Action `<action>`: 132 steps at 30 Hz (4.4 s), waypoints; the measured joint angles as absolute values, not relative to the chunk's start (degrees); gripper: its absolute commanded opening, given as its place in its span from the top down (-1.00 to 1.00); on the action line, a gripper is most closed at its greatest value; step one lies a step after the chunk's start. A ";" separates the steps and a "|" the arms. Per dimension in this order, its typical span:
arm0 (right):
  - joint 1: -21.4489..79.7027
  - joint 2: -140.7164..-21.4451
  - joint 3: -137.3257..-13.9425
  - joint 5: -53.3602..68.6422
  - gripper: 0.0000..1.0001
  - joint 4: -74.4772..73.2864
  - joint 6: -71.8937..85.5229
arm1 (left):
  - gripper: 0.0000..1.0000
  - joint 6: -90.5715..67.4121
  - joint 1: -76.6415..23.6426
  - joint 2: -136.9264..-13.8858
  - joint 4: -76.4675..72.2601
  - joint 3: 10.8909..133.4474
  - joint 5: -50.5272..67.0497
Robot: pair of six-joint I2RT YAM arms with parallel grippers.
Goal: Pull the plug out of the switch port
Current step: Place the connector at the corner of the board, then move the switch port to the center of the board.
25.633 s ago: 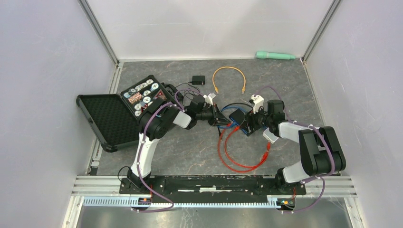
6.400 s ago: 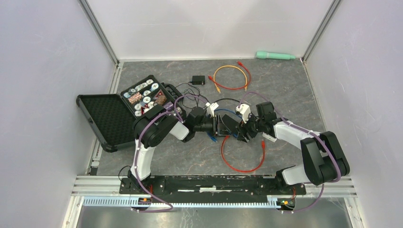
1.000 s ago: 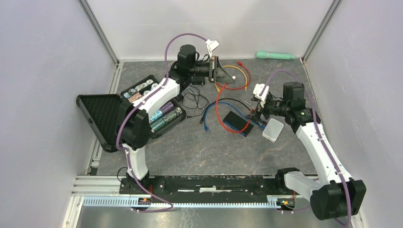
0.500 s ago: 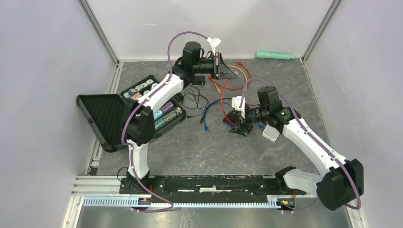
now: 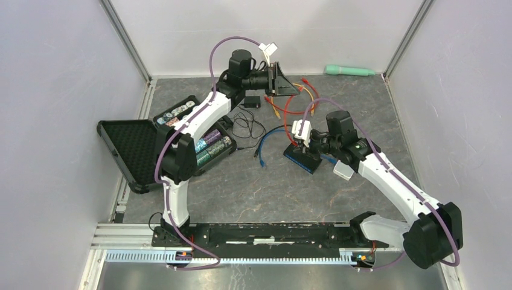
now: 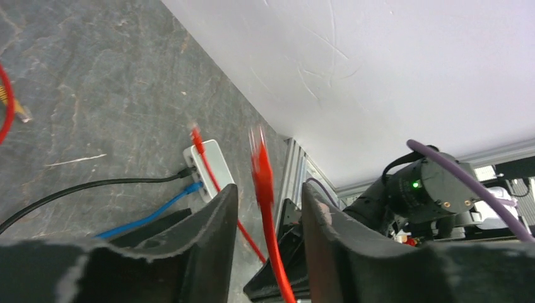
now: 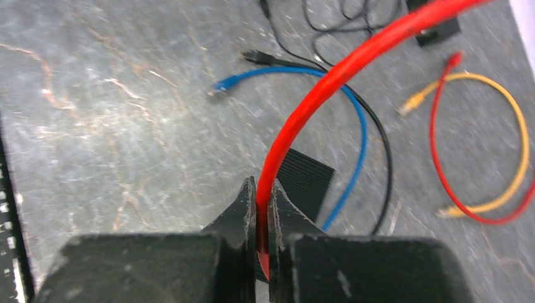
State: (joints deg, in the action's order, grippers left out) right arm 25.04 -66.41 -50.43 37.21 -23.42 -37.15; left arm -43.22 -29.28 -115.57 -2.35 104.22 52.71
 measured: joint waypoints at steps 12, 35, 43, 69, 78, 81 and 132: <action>18.00 -70.26 -59.96 19.62 1.00 -24.80 -37.85 | -0.99 -37.47 -23.35 -111.72 3.77 96.82 49.34; -1.23 -111.28 -101.82 7.35 1.00 -34.85 -38.81 | -0.99 -7.86 -13.10 -82.26 22.70 71.90 33.19; -1.98 -120.88 -103.81 5.41 0.95 -36.80 -38.41 | -0.99 -5.89 -13.10 -81.95 22.70 71.88 32.88; -1.87 -119.61 -94.06 13.13 -0.79 -37.95 -39.77 | -0.99 -5.87 -13.10 -82.13 22.61 71.44 31.79; 2.76 -90.87 -73.69 22.24 -0.85 -34.48 -41.47 | -0.99 -5.67 -13.08 -82.39 22.79 70.70 30.20; 6.26 -84.99 -63.75 22.46 -0.87 -32.60 -41.89 | -0.99 -4.86 -13.08 -83.42 23.07 70.70 31.09; 25.76 -100.75 -62.63 16.75 -0.67 -30.11 -42.11 | -0.99 -3.99 -13.10 -82.85 22.13 66.35 35.99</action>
State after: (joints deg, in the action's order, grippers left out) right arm 25.76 -100.75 -62.63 16.75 -30.11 -42.11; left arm -3.99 -13.10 -82.85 22.13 66.35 35.99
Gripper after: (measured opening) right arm 0.890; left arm 0.993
